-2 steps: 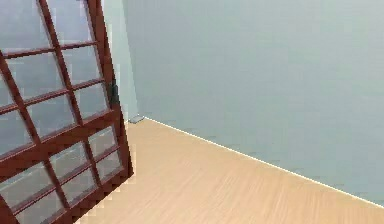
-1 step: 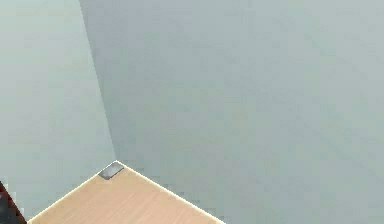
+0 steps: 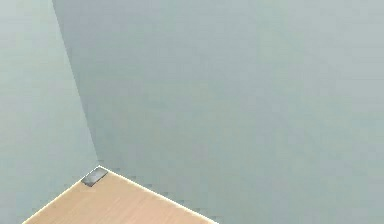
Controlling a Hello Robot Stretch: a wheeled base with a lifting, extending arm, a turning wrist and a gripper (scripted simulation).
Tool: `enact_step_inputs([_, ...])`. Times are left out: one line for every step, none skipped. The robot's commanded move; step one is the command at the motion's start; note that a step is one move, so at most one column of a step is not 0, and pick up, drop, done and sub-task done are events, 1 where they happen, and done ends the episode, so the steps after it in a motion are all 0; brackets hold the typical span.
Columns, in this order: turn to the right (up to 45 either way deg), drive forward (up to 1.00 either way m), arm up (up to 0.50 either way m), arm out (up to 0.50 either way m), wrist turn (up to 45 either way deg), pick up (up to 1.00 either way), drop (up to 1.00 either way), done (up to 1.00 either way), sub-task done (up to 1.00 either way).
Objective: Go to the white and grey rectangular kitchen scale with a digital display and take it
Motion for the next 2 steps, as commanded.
enact_step_inputs([0.0, 0.3, 0.0, 0.0, 0.0, 0.0, 0.0, 0.0, 0.0])
enact_step_inputs([-15.0, 0.0, 0.0, 0.0, 0.0, 0.0, 0.0, 0.0, 0.0])
